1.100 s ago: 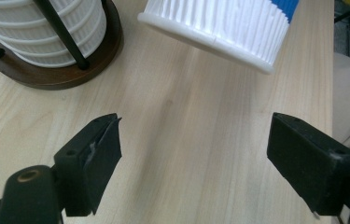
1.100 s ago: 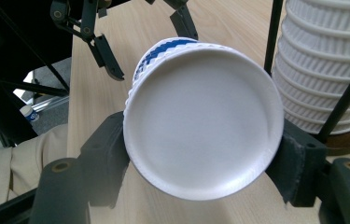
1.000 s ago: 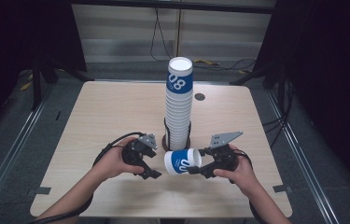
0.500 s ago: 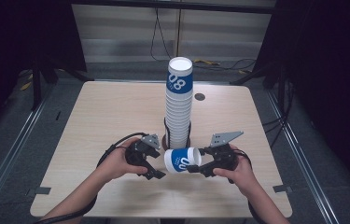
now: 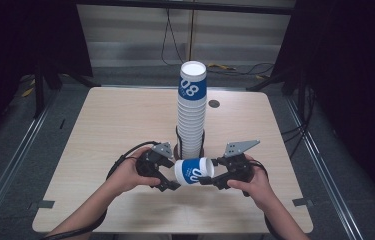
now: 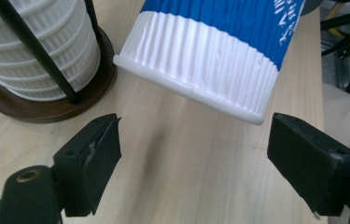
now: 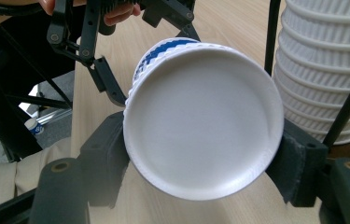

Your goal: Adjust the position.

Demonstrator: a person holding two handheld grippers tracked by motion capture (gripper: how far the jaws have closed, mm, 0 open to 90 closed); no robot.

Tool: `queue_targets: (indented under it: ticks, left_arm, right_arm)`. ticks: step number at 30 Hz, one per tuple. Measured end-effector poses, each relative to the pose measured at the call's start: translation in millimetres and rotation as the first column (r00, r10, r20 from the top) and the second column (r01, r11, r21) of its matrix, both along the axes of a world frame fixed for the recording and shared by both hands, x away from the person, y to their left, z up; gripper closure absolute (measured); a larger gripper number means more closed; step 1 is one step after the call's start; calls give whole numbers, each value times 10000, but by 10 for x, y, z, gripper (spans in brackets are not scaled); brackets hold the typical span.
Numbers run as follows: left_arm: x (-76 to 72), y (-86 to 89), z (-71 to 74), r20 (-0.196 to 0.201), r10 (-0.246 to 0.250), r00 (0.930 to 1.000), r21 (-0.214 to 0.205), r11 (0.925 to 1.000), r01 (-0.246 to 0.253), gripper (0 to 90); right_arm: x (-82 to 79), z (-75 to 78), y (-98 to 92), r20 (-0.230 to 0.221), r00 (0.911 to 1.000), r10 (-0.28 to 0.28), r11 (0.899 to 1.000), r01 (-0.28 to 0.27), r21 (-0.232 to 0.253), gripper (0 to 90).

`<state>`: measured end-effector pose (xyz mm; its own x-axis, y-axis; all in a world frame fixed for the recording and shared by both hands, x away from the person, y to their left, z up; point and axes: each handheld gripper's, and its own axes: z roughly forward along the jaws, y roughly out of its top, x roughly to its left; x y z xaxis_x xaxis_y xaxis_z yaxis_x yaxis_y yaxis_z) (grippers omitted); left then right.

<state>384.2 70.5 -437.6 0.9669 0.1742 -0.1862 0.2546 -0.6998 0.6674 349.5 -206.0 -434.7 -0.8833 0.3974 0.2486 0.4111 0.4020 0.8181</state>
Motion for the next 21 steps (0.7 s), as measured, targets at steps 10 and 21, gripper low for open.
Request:
queue_targets:
  ticks: [10, 21]
  left_arm:
    - [-16, -12, -7, 140, 46, 9999, 82, 10000, -47, 170]
    - [-13, -5, -29, 194, 86, 9998, 23, 10000, -86, 158]
  right_arm:
    - [-1, -14, 47, -18, 9999, 145, 9999, -145, 71, 286]
    - [0, -35, 82, -24, 9996, 267, 9996, -267, 24, 286]
